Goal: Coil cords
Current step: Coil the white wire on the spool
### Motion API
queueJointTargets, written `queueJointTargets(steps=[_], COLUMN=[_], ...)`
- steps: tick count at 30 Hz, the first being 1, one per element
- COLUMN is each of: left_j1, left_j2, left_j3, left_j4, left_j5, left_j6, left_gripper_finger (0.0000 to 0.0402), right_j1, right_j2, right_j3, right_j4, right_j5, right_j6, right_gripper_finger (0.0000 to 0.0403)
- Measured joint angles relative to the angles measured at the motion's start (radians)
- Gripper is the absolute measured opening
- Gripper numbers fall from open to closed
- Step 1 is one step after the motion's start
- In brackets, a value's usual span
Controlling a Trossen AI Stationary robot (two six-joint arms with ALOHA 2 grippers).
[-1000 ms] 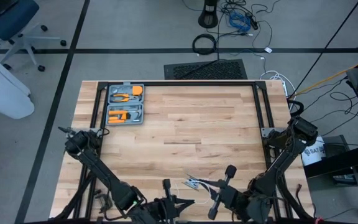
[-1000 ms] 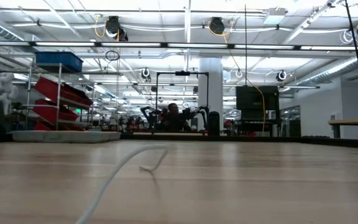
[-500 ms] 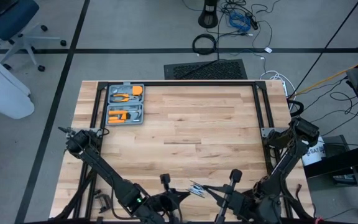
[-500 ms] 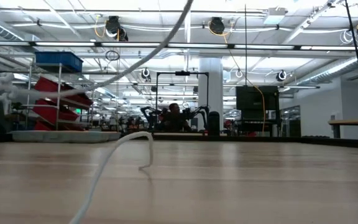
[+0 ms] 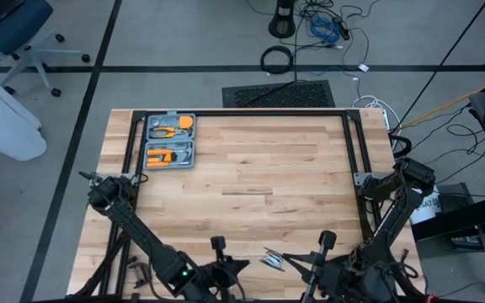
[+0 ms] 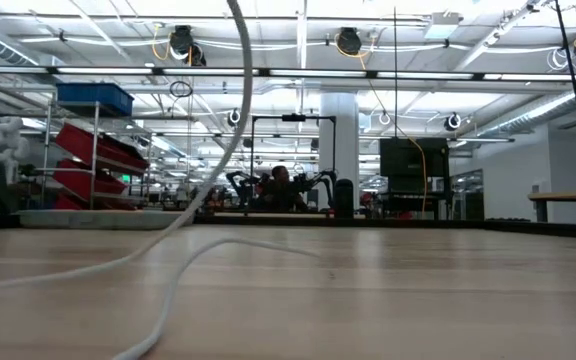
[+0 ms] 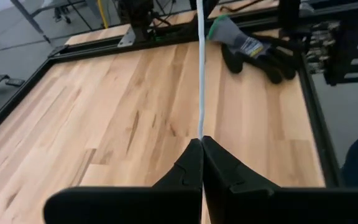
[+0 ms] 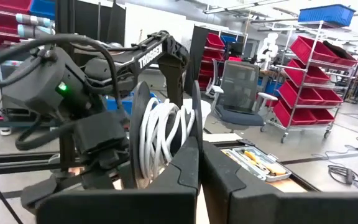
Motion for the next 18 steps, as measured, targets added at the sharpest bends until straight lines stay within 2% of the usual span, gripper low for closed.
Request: queueJointTargets(steps=[11,18], left_j1=[-0.015,-0.025], left_j2=[0.0,0.0], left_j3=[0.0,0.0], left_j4=[-0.037,-0.069], left_j5=[0.005,0.004], left_j6=[-0.003,-0.003], left_gripper_finger=[0.0001,0.0005], right_j1=[0.014,0.014], right_j2=[0.003,0.001], right_j3=[0.0,0.0], right_j4=[-0.041,0.019], right_j5=[-0.001,0.0], right_j6=[0.061,-0.017], right_gripper_finger=[0.0,0.0])
